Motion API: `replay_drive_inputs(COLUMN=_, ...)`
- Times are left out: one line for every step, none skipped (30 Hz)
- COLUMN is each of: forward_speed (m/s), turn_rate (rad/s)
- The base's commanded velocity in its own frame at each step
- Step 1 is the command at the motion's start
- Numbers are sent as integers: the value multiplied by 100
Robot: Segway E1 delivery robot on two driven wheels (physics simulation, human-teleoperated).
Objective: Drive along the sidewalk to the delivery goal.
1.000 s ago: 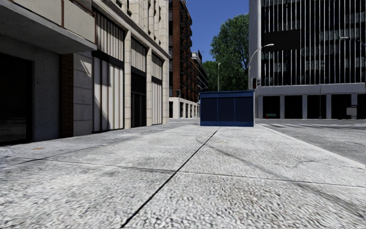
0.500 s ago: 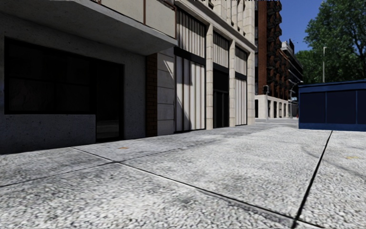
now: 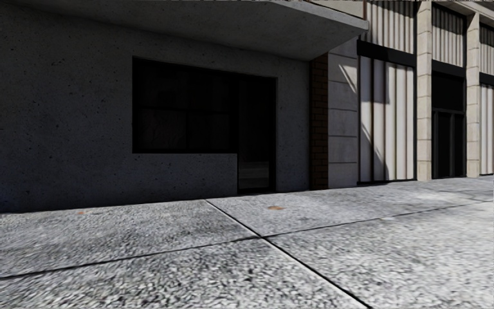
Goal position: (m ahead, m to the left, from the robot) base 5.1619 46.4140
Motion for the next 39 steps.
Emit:
replay_drive_inputs(forward_speed=161, turn_rate=93)
replay_drive_inputs(forward_speed=159, turn_rate=93)
replay_drive_inputs(forward_speed=159, turn_rate=93)
replay_drive_inputs(forward_speed=157, turn_rate=93)
replay_drive_inputs(forward_speed=155, turn_rate=93)
replay_drive_inputs(forward_speed=152, turn_rate=93)
replay_drive_inputs(forward_speed=152, turn_rate=93)
replay_drive_inputs(forward_speed=149, turn_rate=94)
replay_drive_inputs(forward_speed=148, turn_rate=94)
replay_drive_inputs(forward_speed=146, turn_rate=94)
replay_drive_inputs(forward_speed=146, turn_rate=94)
replay_drive_inputs(forward_speed=143, turn_rate=95)
replay_drive_inputs(forward_speed=141, turn_rate=95)
replay_drive_inputs(forward_speed=137, turn_rate=95)
replay_drive_inputs(forward_speed=135, turn_rate=95)
replay_drive_inputs(forward_speed=135, turn_rate=95)
replay_drive_inputs(forward_speed=134, turn_rate=96)
replay_drive_inputs(forward_speed=133, turn_rate=96)
replay_drive_inputs(forward_speed=133, turn_rate=96)
replay_drive_inputs(forward_speed=133, turn_rate=96)
replay_drive_inputs(forward_speed=133, turn_rate=96)
replay_drive_inputs(forward_speed=133, turn_rate=96)
replay_drive_inputs(forward_speed=133, turn_rate=97)
replay_drive_inputs(forward_speed=133, turn_rate=97)
replay_drive_inputs(forward_speed=133, turn_rate=97)
replay_drive_inputs(forward_speed=133, turn_rate=97)
replay_drive_inputs(forward_speed=133, turn_rate=97)
replay_drive_inputs(forward_speed=133, turn_rate=97)
replay_drive_inputs(forward_speed=133, turn_rate=97)
replay_drive_inputs(forward_speed=133, turn_rate=97)
replay_drive_inputs(forward_speed=133, turn_rate=97)
replay_drive_inputs(forward_speed=133, turn_rate=97)
replay_drive_inputs(forward_speed=133, turn_rate=97)
replay_drive_inputs(forward_speed=133, turn_rate=97)
replay_drive_inputs(forward_speed=133, turn_rate=97)
replay_drive_inputs(forward_speed=133, turn_rate=97)
replay_drive_inputs(forward_speed=133, turn_rate=97)
replay_drive_inputs(forward_speed=133, turn_rate=97)
replay_drive_inputs(forward_speed=133, turn_rate=97)
